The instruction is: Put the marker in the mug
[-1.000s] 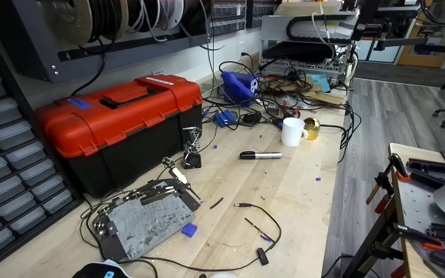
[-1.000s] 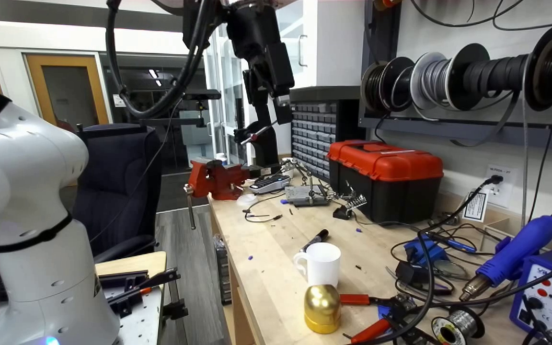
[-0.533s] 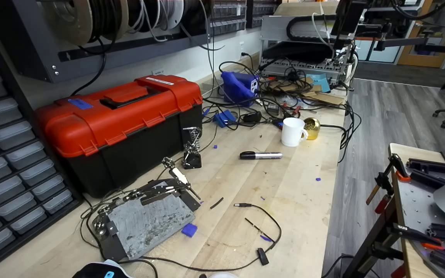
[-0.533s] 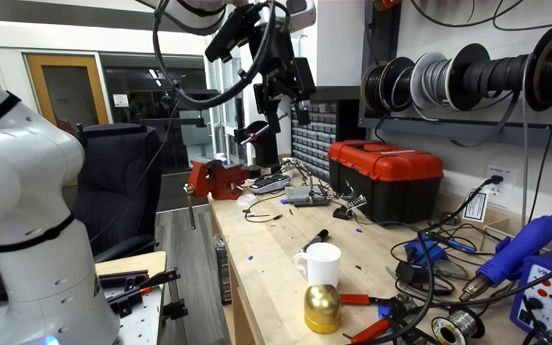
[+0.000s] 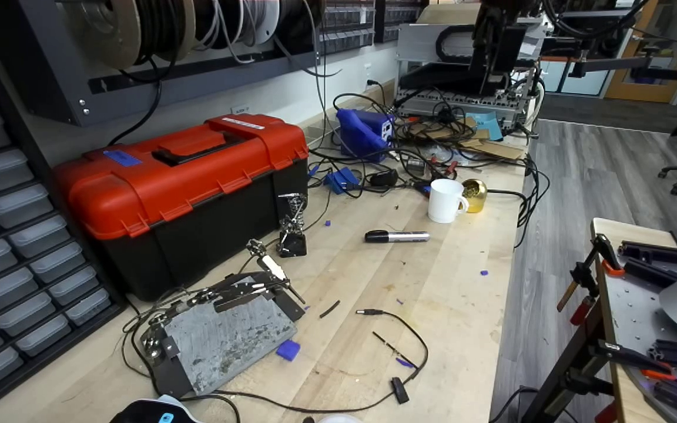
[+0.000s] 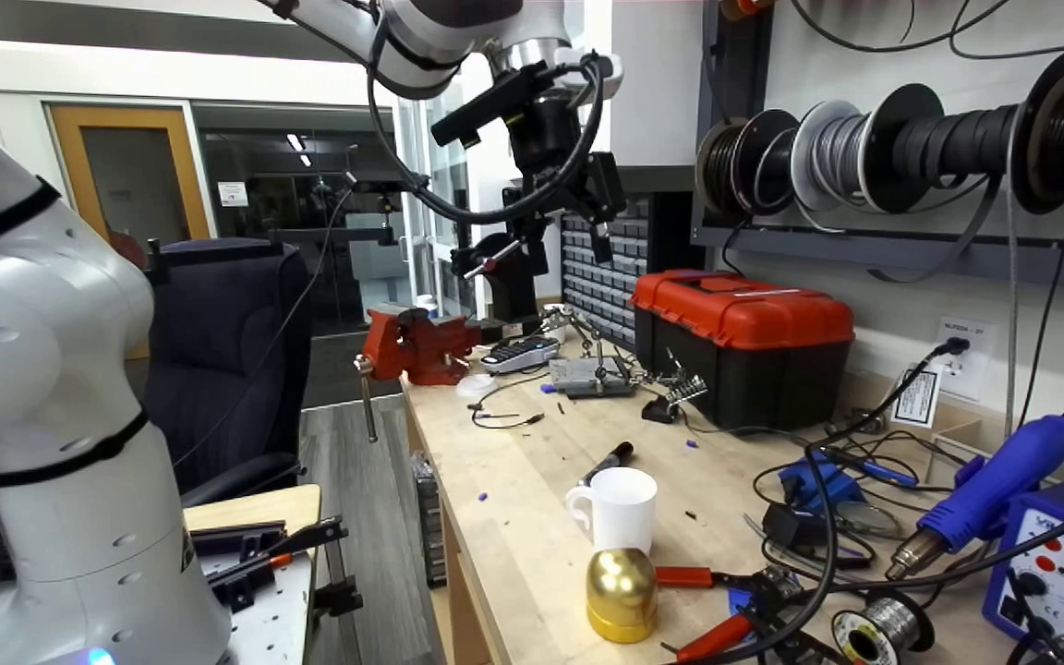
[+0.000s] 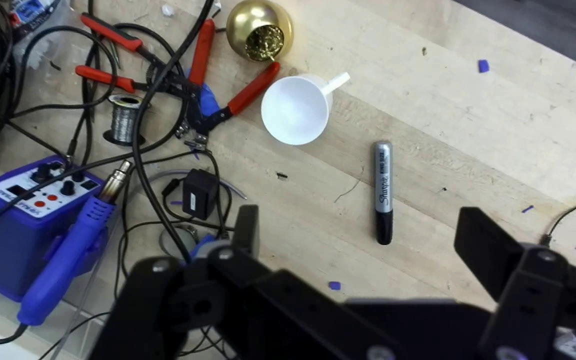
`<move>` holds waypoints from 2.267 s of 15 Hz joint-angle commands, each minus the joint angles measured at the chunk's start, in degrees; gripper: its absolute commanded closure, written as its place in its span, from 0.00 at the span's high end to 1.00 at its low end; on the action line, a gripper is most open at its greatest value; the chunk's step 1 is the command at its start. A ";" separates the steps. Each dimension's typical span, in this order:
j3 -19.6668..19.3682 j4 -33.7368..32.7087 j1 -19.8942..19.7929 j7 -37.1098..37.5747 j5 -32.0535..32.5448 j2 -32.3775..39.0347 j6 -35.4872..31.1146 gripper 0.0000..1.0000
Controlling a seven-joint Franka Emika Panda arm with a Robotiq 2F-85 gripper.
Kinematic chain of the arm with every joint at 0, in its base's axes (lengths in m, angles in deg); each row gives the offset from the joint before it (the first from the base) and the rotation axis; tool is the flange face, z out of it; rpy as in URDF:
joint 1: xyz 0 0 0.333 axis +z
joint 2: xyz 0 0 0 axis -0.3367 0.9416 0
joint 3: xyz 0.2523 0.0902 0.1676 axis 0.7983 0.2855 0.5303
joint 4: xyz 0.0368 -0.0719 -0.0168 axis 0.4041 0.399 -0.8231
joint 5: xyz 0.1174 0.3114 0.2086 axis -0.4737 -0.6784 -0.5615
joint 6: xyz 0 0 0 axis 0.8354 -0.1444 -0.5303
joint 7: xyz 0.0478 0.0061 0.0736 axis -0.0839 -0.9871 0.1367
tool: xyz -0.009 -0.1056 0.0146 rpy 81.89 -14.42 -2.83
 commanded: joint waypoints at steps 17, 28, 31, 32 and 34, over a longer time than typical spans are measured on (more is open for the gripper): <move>1.77 1.69 4.69 -4.56 -9.09 7.88 -4.64 1.00; 2.97 -6.27 4.64 -4.08 -10.02 19.65 -9.27 1.00; 3.31 -10.58 4.21 -4.42 -10.16 24.68 -8.58 1.00; 3.46 -11.80 4.11 -4.44 -9.59 26.15 -8.73 1.00; 3.61 -14.30 3.91 -4.45 -9.30 28.94 -8.55 1.00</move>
